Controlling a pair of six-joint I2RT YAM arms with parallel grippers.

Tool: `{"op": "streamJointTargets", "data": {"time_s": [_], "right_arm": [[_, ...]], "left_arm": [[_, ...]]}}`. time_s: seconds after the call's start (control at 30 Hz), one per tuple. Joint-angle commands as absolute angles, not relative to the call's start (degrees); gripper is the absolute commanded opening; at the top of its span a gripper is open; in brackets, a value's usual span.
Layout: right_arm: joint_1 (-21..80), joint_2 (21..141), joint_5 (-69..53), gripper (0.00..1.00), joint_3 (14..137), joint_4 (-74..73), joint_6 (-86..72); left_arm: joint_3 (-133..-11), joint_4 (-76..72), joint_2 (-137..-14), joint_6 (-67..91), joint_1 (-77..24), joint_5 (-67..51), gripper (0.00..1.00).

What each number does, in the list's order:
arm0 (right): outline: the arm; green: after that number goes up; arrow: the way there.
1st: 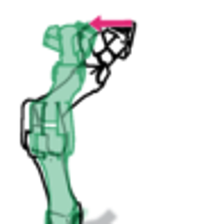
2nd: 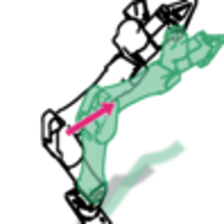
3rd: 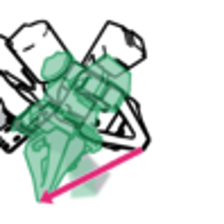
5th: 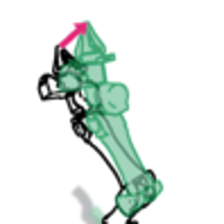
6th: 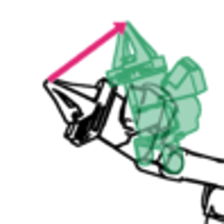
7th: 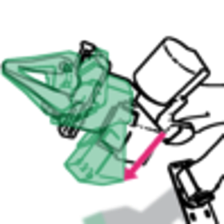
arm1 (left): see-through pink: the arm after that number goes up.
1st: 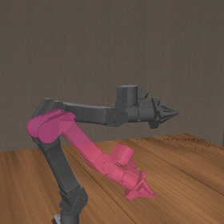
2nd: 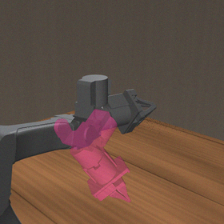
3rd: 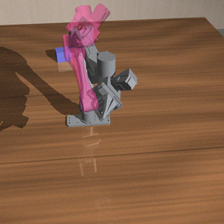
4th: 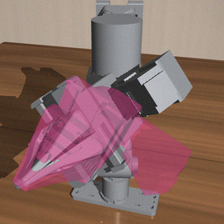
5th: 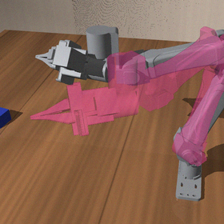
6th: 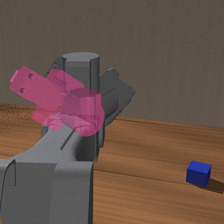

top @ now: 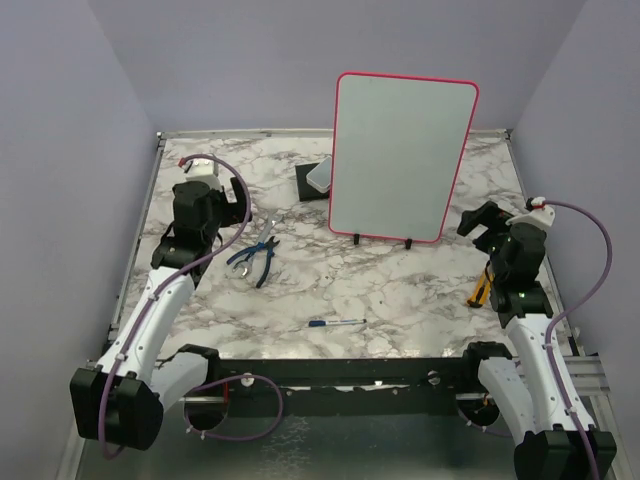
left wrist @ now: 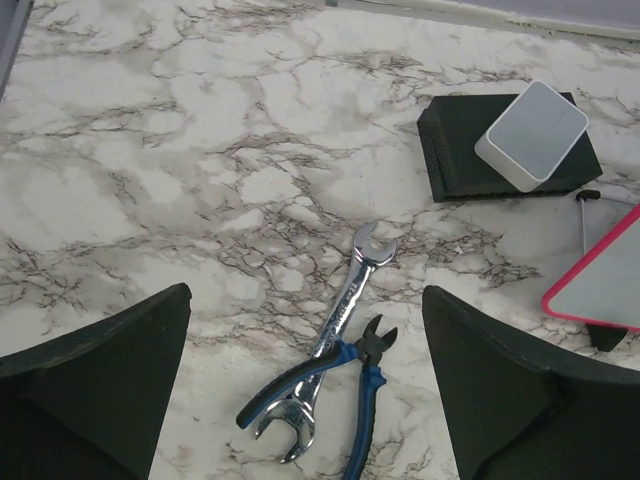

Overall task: Write a sentence on the whiteboard
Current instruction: Pick up the whiteboard marker from the center of the board.

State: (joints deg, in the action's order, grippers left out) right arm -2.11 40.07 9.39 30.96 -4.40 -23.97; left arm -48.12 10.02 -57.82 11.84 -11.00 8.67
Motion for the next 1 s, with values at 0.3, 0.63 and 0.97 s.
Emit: {"op": "streamJointTargets", "data": {"time_s": [0.3,0.63,0.97], "right_arm": [[-2.3,40.3,0.9,1.0,32.8,-5.6,-24.2],[-2.3,40.0,-5.1,1.0,31.6,-7.6,-26.0],[-2.3,40.8,-7.6,1.0,31.3,-6.9,-26.4]], "left_arm": [[-48.5,11.5,-64.2,7.5,-27.3,5.3,0.99],[-46.4,16.2,-77.6,-4.9,-55.1,-3.1,0.99],[-47.2,18.0,-88.9,-5.7,-63.8,-0.4,0.9]]}}
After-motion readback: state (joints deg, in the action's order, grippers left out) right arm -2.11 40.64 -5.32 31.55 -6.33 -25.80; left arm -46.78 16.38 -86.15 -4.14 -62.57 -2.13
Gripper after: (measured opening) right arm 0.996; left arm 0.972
